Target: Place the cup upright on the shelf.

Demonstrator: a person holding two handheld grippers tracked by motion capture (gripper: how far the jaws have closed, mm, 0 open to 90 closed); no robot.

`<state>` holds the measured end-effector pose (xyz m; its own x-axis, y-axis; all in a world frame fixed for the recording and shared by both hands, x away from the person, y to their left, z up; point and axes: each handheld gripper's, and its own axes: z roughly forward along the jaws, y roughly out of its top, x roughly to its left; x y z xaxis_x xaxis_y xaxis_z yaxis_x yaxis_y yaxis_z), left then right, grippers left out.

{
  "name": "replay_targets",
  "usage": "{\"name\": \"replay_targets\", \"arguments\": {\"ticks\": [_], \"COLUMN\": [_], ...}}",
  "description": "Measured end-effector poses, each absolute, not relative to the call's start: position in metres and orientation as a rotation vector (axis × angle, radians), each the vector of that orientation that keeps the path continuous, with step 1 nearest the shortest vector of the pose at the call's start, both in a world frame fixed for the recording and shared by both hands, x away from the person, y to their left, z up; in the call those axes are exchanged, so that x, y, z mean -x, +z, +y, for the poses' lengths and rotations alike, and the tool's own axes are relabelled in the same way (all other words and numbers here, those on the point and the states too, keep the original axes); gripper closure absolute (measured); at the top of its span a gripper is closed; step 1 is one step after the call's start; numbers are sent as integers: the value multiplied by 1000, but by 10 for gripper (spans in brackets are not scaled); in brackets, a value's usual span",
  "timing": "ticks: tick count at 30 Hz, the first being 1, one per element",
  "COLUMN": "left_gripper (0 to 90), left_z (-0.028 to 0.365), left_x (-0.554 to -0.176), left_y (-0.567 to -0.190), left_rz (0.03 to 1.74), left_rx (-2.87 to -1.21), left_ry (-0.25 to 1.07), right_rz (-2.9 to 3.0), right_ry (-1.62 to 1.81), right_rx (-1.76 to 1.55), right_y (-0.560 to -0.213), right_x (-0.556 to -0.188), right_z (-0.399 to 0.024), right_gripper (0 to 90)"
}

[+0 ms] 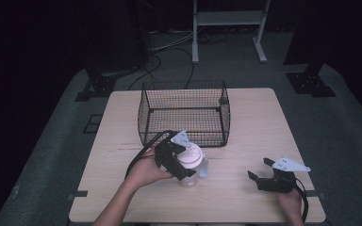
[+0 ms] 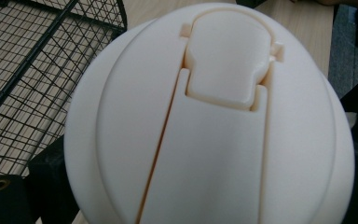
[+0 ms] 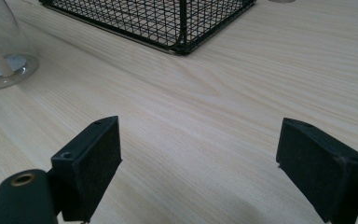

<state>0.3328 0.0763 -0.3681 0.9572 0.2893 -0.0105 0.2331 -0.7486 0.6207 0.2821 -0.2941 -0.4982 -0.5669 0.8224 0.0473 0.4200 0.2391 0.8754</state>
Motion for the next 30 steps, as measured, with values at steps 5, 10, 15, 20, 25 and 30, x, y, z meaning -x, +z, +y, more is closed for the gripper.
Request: {"name": "replay_targets", "arguments": {"ticks": [5, 10, 15, 20, 25, 30], "left_gripper": [51, 52, 51, 51, 52, 52], "left_z": [74, 70, 68, 63, 61, 55], "left_x": [-335, -338, -343, -353, -358, -366], "left_y": [-358, -341, -324, -303, -289, -269], "left_rz": [364, 352, 346, 345, 336, 325], "left_rx": [-2451, -2452, -2443, -2450, -2450, -2452], "left_ry": [114, 136, 142, 141, 144, 141], "right_rz": [2092, 2091, 2088, 2090, 2091, 2089], "right_ry": [1275, 1274, 1277, 1278, 1280, 1283], "right_rx": [-1137, -1133, -1138, -1139, -1140, -1142], "right_y": [-498, -498, -498, -498, -498, -498], "right_x": [-282, -282, -282, -282, -283, -283], "right_z": [-294, -294, -294, -294, -295, -295], "right_gripper": [129, 129, 129, 129, 129, 129]}}
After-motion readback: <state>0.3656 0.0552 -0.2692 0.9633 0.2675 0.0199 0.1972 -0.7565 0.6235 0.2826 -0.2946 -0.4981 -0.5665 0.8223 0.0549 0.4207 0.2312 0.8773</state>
